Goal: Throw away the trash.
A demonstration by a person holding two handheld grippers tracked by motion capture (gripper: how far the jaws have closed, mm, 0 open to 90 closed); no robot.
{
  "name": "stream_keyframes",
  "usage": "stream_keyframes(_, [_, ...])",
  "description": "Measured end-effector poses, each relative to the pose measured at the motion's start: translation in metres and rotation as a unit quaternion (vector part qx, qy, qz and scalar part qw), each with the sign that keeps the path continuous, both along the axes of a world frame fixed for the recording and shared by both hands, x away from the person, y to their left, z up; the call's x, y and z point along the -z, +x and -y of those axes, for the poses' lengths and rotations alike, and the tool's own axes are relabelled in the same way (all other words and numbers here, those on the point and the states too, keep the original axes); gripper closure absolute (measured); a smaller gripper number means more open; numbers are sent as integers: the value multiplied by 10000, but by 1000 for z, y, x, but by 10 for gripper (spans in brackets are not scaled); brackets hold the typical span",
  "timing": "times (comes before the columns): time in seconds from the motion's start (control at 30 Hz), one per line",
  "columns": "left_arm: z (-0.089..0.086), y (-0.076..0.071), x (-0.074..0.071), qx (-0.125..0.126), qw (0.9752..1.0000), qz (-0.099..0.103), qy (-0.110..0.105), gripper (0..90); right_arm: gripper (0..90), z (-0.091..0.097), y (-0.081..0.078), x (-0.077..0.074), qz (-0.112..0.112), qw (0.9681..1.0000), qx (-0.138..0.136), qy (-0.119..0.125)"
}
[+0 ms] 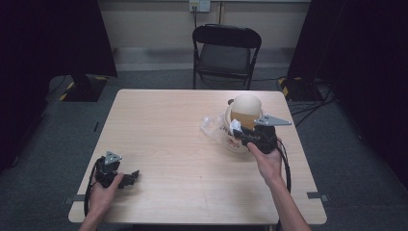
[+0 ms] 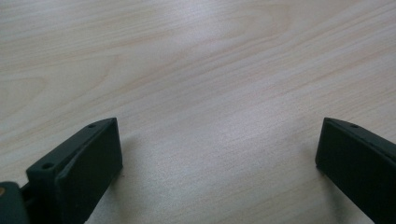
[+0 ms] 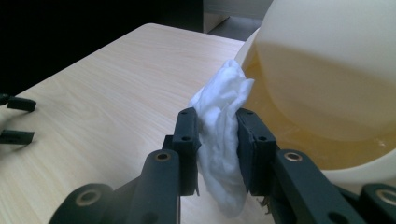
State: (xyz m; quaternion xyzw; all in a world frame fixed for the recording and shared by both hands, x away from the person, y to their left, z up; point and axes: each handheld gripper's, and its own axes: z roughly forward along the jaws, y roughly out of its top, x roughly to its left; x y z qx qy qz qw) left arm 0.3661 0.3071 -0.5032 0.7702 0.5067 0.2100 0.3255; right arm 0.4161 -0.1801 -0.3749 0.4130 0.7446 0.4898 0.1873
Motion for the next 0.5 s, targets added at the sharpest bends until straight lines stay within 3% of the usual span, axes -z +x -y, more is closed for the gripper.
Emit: stream_keyframes(0.5, [0,0,0,-16,10000,5,-28,0,717,6,24,0,-50,9996,291,-35])
